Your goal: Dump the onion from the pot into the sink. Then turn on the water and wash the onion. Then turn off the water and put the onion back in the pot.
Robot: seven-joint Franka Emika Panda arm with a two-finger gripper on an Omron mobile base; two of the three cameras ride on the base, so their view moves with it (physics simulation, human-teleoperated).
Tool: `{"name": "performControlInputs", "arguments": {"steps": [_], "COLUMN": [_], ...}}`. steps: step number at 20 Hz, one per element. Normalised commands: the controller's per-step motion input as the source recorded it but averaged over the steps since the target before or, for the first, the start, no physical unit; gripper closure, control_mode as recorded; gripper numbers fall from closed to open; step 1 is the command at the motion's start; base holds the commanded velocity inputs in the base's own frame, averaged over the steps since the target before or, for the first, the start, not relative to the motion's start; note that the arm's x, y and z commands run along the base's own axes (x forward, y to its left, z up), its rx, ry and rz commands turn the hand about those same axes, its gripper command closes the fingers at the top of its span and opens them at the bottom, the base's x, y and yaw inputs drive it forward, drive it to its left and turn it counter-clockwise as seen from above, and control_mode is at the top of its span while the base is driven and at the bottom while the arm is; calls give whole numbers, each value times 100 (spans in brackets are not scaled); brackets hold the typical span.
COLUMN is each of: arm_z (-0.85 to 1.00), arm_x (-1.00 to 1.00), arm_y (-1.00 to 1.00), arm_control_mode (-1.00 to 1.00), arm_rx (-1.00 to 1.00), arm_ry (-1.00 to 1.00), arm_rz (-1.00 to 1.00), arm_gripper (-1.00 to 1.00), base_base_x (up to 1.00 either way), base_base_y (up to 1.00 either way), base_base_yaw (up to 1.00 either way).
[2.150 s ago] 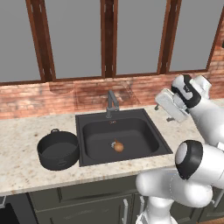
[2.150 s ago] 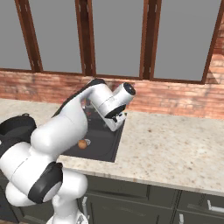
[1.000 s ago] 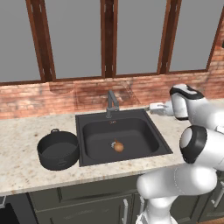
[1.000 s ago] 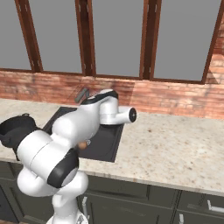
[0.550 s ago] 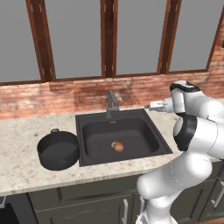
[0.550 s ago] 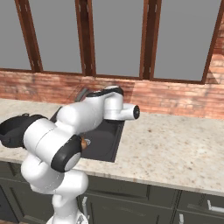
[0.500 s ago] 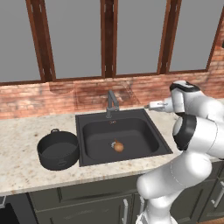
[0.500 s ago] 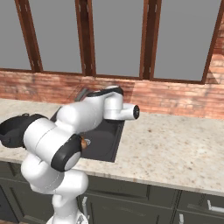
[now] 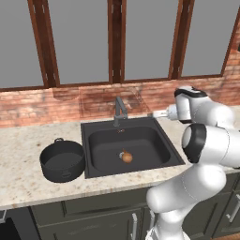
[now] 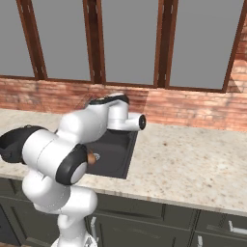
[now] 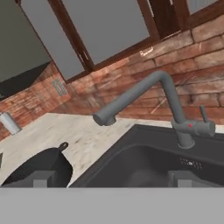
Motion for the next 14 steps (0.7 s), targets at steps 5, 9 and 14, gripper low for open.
{"name": "performControlInputs", "arguments": {"steps": [5,9,14], "arm_z": [-11,-16,-13], "arm_x": [19,18,17], "arm_y": [16,6,1], "arm_control_mode": [-100,-100,-100], "arm_rx": [-8,-7,-5], "arm_ry": [-13,-11,-10], "arm_rz": [0,0,0], "arm_gripper": [-100,-100,-100], "base_base_x": [0,0,0], "base_base_y": [0,0,0], "base_base_yaw": [0,0,0]}}
